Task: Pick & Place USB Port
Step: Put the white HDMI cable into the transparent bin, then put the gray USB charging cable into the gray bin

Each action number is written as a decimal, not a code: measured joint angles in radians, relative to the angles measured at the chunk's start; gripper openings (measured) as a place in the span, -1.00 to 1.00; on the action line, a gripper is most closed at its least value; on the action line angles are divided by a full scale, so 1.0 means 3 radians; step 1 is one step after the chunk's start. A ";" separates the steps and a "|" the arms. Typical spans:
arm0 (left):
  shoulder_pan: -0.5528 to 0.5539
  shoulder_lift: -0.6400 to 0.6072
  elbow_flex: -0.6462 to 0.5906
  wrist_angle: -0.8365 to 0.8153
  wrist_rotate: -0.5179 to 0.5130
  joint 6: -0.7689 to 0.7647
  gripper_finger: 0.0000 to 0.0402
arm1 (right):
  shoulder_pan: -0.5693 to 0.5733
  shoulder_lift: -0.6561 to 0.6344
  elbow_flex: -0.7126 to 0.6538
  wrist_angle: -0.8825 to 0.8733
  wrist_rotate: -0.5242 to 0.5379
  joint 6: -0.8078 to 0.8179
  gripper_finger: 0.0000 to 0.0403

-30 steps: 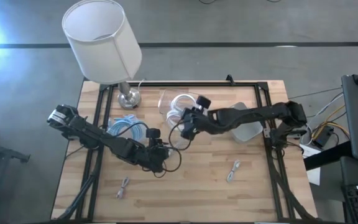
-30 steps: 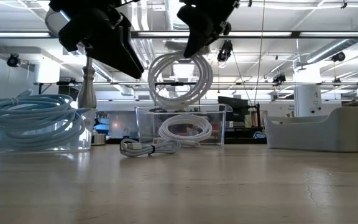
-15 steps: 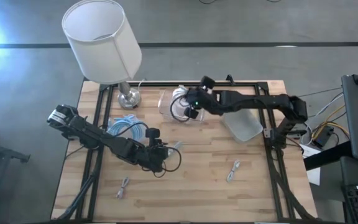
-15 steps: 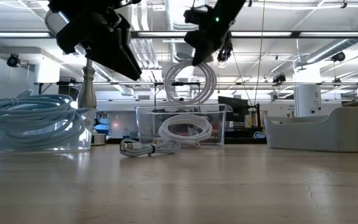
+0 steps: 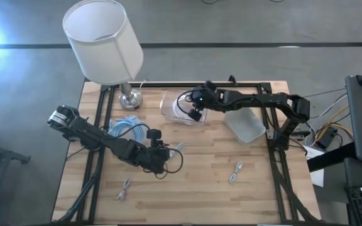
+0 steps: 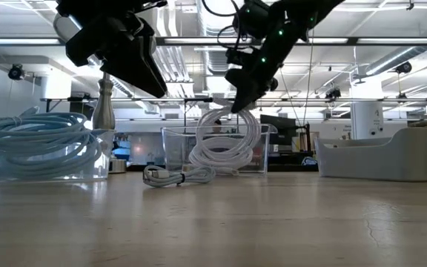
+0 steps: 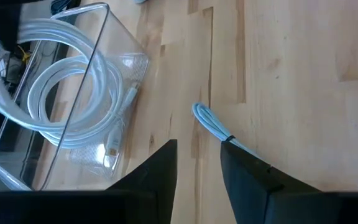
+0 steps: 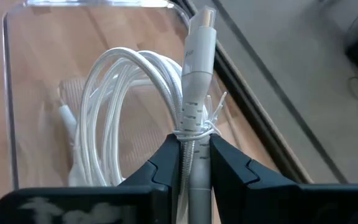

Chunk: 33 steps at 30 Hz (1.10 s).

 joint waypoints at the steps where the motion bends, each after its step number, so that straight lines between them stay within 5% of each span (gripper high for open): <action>1: 0.0000 0.0000 0.0000 -0.0001 0.0000 -0.0002 -0.37 | -0.0011 0.0000 -0.0040 0.0037 -0.0051 0.0007 -0.71; 21: 0.0000 0.0000 0.0000 0.0002 -0.0011 -0.0007 -0.37 | -0.0130 -0.0005 -0.0411 0.0190 -0.0191 0.0086 -0.36; 33: 0.0001 0.0000 0.0000 -0.0016 -0.0010 -0.0071 -0.37 | -0.0108 -0.0010 -0.0206 0.0017 -0.0103 0.0012 -0.08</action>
